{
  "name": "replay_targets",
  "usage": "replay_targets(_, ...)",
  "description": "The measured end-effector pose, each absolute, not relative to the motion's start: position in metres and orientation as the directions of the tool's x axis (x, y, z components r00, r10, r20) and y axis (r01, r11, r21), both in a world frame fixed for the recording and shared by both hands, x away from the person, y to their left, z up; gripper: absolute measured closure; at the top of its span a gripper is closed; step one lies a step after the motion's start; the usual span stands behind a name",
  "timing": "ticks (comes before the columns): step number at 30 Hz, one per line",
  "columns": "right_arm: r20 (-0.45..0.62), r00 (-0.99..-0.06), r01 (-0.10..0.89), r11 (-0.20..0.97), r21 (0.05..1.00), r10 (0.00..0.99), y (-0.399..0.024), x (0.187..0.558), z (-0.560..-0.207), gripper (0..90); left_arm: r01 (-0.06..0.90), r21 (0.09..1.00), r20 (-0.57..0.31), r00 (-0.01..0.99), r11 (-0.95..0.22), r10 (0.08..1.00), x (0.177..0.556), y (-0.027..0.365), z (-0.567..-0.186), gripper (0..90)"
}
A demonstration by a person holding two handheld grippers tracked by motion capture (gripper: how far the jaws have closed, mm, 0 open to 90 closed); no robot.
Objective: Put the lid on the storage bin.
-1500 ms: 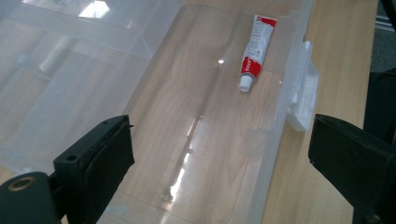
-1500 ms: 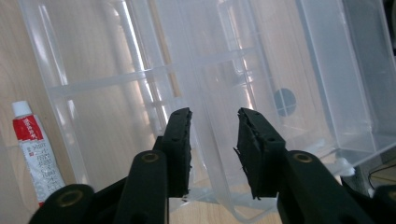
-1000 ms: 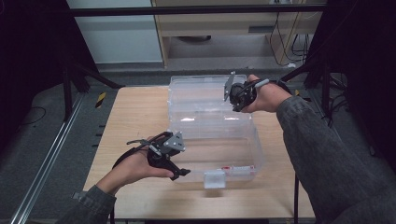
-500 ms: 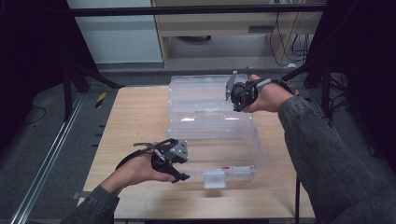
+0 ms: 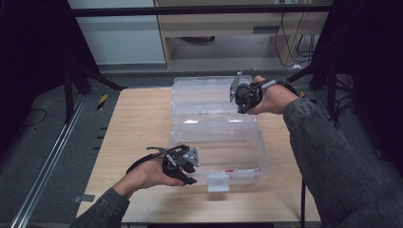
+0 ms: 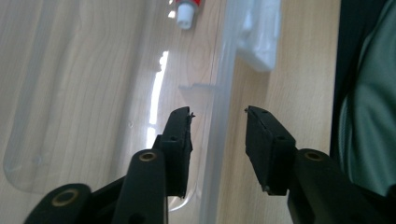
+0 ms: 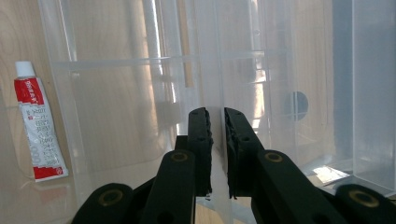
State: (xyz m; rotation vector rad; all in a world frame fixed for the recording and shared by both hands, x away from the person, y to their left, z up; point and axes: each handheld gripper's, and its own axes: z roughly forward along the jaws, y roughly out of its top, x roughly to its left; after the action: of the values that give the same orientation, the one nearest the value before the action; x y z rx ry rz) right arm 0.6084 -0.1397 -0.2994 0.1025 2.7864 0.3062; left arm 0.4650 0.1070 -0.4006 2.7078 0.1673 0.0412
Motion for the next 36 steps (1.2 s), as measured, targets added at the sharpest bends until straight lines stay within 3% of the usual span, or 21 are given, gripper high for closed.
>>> replay_targets(8, -0.322, -0.94, 0.037, 0.974, 0.223, 0.109, -0.1403, 0.6079, -0.2995, 82.0, 0.111, 0.41, 0.015, 0.992, -0.905, 0.128, 0.4662, 0.1137, -0.4014, 81.1)
replay_targets(20, -0.332, -0.938, 0.027, 0.975, 0.222, 0.101, -0.1405, 0.6059, -0.2995, 82.9, 0.106, 0.412, 0.04, 0.99, -0.905, 0.134, 0.4646, 0.1139, -0.4008, 82.3)
replay_targets(36, -0.289, -0.954, 0.024, 0.977, 0.212, 0.086, -0.1334, 0.6031, -0.2925, 87.8, 0.183, 0.41, 0.052, 0.973, -0.893, 0.224, 0.4667, 0.1145, -0.4003, 80.2)
